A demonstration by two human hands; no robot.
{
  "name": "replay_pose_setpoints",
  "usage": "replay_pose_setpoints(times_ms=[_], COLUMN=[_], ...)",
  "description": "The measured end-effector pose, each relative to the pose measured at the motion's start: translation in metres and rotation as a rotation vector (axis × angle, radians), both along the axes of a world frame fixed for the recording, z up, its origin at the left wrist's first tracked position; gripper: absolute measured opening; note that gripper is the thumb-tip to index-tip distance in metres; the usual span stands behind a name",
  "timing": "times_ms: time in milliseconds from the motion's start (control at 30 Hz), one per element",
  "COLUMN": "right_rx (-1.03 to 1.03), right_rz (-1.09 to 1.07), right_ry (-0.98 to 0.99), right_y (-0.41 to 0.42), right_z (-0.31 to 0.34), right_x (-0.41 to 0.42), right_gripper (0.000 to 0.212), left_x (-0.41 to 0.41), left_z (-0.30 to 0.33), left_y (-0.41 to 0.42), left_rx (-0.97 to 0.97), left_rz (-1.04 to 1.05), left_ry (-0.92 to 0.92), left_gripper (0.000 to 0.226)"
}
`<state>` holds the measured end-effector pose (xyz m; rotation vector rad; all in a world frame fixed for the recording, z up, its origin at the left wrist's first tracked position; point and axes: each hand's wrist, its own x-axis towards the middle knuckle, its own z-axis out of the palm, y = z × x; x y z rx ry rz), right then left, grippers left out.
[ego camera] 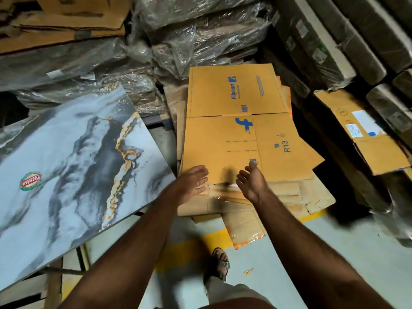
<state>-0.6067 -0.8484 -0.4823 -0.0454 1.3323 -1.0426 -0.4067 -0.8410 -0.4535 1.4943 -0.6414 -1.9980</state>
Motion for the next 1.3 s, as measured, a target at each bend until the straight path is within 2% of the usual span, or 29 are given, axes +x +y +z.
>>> replay_pose_setpoints(times_ms=[133, 267, 400, 500, 567, 667, 767, 900, 1000, 1167, 1300], right_rx=[-0.187, -0.425, -0.610, -0.675, -0.729, -0.809, -0.866, -0.963, -1.086, -1.281, -1.422], right_rz=[0.268, 0.582, 0.840, 0.974, 1.083, 1.231, 1.326, 1.456, 1.494, 1.499, 1.568], right_ry=[0.006, 0.014, 0.062, 0.033, 0.004, -0.008, -0.056, -0.176, -0.294, -0.443, -0.462], right_y=[0.015, 0.047, 0.097, 0.152, 0.193, 0.254, 0.317, 0.398, 0.447, 0.495, 0.507], right_z=[0.043, 0.102, 0.139, 0.158, 0.167, 0.180, 0.195, 0.222, 0.249, 0.306, 0.342], right_x=[0.062, 0.153, 0.266, 0.355, 0.411, 0.487, 0.560, 0.648, 0.700, 0.770, 0.823], right_gripper=[0.043, 0.027, 0.023, 0.020, 0.020, 0.021, 0.021, 0.020, 0.016, 0.019, 0.034], left_x=[0.035, 0.115, 0.216, 0.288, 0.336, 0.398, 0.450, 0.510, 0.543, 0.582, 0.620], left_z=[0.036, 0.068, 0.102, 0.128, 0.138, 0.145, 0.158, 0.187, 0.218, 0.276, 0.305], left_y=[0.030, 0.080, 0.161, 0.240, 0.295, 0.374, 0.452, 0.540, 0.585, 0.639, 0.676], left_rx=[-0.231, -0.421, -0.473, -0.503, -0.542, -0.560, -0.555, -0.552, -0.564, -0.580, -0.538], left_rz=[0.080, 0.236, 0.537, 0.732, 0.824, 0.971, 1.130, 1.294, 1.447, 1.581, 1.695], left_ry=[-0.002, -0.110, -0.244, -0.324, -0.394, -0.519, -0.668, -0.980, -1.110, -1.309, -1.439], left_gripper=[0.036, 0.039, 0.023, 0.028, 0.014, 0.017, 0.018, 0.025, 0.024, 0.028, 0.032])
